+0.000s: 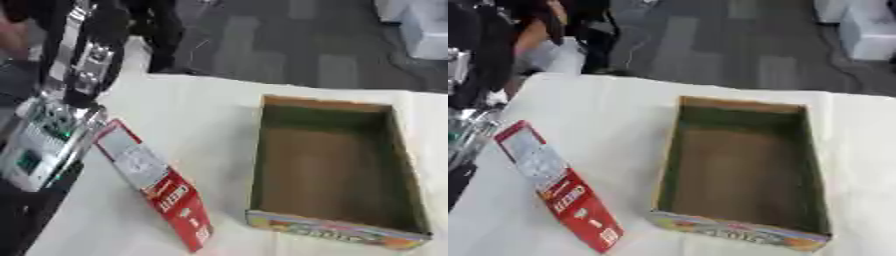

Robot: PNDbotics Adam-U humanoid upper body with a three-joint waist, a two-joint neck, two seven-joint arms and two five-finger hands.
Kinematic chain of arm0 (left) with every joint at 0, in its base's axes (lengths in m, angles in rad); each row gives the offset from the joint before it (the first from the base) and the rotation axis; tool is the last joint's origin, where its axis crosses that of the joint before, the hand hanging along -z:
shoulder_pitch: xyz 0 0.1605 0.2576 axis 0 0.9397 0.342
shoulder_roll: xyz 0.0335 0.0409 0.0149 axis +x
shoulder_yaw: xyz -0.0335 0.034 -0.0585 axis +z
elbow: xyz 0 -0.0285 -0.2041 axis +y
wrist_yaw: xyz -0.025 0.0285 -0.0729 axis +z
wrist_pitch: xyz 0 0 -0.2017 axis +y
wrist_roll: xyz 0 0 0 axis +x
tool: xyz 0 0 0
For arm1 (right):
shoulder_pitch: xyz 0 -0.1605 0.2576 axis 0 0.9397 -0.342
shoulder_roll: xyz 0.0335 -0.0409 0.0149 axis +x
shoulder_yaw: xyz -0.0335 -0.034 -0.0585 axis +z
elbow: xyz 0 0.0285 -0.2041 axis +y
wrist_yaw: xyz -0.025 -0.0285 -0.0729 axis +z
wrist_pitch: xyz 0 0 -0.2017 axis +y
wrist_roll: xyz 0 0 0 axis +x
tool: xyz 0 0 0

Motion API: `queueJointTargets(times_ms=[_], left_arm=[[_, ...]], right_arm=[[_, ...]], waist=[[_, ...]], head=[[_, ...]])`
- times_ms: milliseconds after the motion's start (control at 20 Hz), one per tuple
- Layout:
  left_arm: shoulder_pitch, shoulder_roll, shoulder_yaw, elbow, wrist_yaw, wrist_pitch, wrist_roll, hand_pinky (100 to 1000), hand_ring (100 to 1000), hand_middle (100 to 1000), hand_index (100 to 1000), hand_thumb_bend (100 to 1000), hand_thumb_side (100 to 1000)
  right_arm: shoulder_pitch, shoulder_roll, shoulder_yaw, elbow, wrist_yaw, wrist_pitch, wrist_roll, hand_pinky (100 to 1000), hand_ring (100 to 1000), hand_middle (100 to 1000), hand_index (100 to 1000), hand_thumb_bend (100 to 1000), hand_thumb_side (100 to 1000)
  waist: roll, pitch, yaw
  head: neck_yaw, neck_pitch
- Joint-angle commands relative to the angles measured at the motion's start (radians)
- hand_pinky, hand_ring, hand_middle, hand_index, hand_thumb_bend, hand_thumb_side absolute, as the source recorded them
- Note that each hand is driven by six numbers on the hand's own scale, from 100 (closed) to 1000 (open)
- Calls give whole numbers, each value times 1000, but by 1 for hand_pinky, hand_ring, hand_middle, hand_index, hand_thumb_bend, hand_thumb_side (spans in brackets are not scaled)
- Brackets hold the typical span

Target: Pick up objects on the table and place them in the box.

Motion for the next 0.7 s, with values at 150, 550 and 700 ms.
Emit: queueJointTargets(times_ms=[150, 550, 700], left_arm=[[-16, 8, 2, -11, -5, 1, -7, 333, 459, 568, 694, 248, 818], [-38, 75, -43, 20, -109, 18, -329, 532, 616, 678, 760, 585, 497], [-55, 114, -62, 34, -158, -5, -550, 609, 697, 726, 795, 660, 422]], right_arm=[[-12, -14, -10, -4, -6, -4, 4, 352, 511, 586, 681, 100, 795], [-9, -21, -5, 11, -11, -9, 11, 352, 512, 585, 679, 100, 792], [-9, -23, -4, 16, -14, -11, 13, 352, 512, 585, 678, 100, 791]], waist=[[-2, -20, -4], [1, -30, -7], [4, -31, -8]], head=[[-45, -55], [-23, 35], [-14, 62]])
